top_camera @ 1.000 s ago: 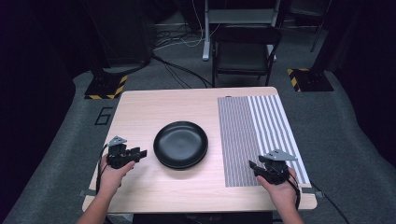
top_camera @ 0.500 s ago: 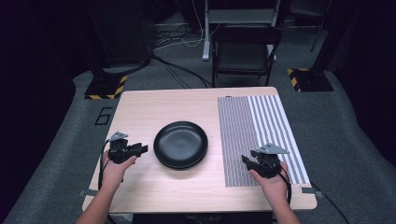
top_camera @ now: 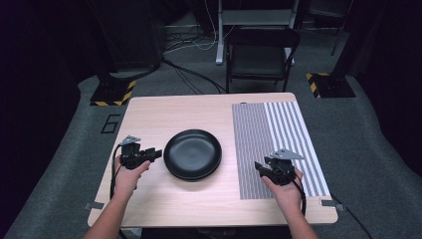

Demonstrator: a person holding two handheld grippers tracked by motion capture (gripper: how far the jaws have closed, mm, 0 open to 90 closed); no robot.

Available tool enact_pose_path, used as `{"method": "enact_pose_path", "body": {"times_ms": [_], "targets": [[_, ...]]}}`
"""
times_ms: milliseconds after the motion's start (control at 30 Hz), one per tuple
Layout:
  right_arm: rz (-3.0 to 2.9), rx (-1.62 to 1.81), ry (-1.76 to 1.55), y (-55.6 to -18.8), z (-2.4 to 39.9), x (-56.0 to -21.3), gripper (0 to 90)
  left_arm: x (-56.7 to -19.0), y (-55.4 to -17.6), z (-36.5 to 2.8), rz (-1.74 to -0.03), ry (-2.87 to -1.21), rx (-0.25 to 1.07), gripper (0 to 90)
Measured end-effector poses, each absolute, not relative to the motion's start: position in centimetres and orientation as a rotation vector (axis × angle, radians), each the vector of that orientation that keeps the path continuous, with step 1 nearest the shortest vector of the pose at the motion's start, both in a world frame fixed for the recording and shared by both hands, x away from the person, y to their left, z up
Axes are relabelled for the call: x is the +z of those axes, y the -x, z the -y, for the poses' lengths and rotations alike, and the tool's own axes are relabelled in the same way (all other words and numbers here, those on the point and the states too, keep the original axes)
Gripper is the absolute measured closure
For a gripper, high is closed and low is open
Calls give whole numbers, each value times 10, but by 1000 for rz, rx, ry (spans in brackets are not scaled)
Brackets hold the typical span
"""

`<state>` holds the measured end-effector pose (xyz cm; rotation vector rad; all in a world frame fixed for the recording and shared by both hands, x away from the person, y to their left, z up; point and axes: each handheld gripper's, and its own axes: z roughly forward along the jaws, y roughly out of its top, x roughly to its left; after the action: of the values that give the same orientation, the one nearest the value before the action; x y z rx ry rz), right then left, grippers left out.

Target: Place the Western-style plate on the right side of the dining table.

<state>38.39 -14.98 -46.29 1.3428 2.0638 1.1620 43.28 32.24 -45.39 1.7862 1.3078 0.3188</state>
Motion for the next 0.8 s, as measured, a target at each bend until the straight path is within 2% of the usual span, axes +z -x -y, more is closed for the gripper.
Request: {"method": "enact_pose_path", "body": {"times_ms": [467, 800], "targets": [[-2051, 1187, -1381, -395, 141, -464, 563, -463, -451, -331, -1394, -1696, 265, 673], [-2055, 1177, -1395, -406, 124, -471, 648, -471, -458, -327, -1423, -1678, 231, 705]]}}
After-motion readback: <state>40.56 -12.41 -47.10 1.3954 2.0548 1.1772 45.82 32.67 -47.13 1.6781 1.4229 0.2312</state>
